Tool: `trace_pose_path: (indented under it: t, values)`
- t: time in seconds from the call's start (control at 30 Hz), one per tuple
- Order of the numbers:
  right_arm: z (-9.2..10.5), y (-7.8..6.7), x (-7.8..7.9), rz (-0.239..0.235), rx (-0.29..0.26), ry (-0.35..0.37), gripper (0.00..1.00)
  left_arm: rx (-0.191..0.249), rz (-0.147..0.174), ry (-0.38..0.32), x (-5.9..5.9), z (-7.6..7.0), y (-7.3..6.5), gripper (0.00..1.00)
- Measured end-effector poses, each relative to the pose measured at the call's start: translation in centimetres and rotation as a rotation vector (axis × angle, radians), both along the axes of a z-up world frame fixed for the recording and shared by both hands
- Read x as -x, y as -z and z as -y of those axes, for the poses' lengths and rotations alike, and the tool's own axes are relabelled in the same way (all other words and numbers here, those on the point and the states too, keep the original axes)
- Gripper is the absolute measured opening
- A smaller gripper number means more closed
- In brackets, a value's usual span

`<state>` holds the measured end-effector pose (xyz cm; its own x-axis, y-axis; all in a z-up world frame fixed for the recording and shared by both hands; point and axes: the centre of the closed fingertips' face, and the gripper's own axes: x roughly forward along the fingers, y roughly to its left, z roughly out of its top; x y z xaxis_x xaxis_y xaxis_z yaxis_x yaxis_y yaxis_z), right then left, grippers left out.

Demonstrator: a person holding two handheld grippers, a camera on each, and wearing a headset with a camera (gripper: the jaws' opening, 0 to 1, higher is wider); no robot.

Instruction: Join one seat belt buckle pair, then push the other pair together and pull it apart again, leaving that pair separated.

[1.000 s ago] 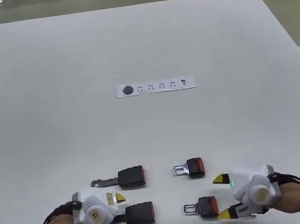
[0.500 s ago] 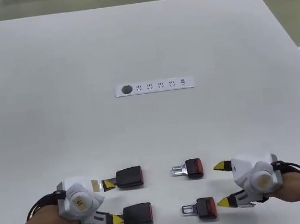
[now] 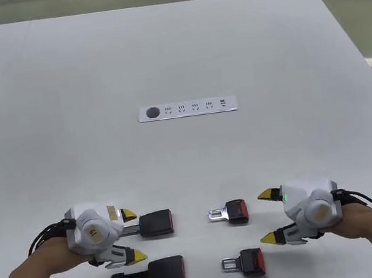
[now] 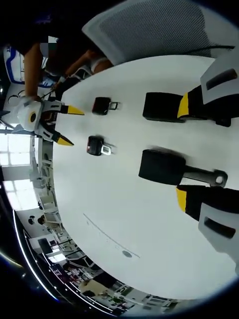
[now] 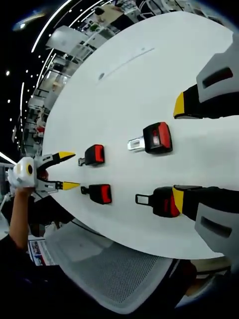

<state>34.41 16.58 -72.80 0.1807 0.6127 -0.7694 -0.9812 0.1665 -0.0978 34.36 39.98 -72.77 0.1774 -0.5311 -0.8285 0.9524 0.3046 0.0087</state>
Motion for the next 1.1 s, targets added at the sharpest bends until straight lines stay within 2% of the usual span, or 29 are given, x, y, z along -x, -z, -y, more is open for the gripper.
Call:
trace_pose_path:
  t: [0.13, 0.4, 0.7, 0.87, 0.97, 1.1]
  values:
    - [-0.2, 0.1, -0.6, 0.002, -0.003, -0.006, 0.5, -0.02, -0.005, 0.013, -0.8, -0.3, 0.6, 0.53]
    - [-0.9, 0.3, -1.3, -0.002, -0.008, -0.037, 0.48, -0.042, -0.022, 0.042, -1.4, 0.3, 1.1, 0.49]
    - [-1.8, 0.6, -2.3, -0.004, -0.006, -0.064, 0.43, -0.072, -0.02, 0.066, -2.2, 0.5, 1.9, 0.43]
    - [-2.4, 1.7, -2.9, -0.007, 0.005, -0.086, 0.41, -0.096, -0.03, 0.094, -2.5, 0.4, 2.9, 0.41]
    - [-2.6, 2.3, -2.7, -0.016, 0.01, -0.099, 0.4, -0.11, -0.032, 0.1, -2.8, 0.2, 3.6, 0.38]
    - [-3.0, 3.4, -3.3, -0.024, 0.01, -0.101, 0.38, -0.126, -0.035, 0.115, -2.7, 0.4, 3.8, 0.35]
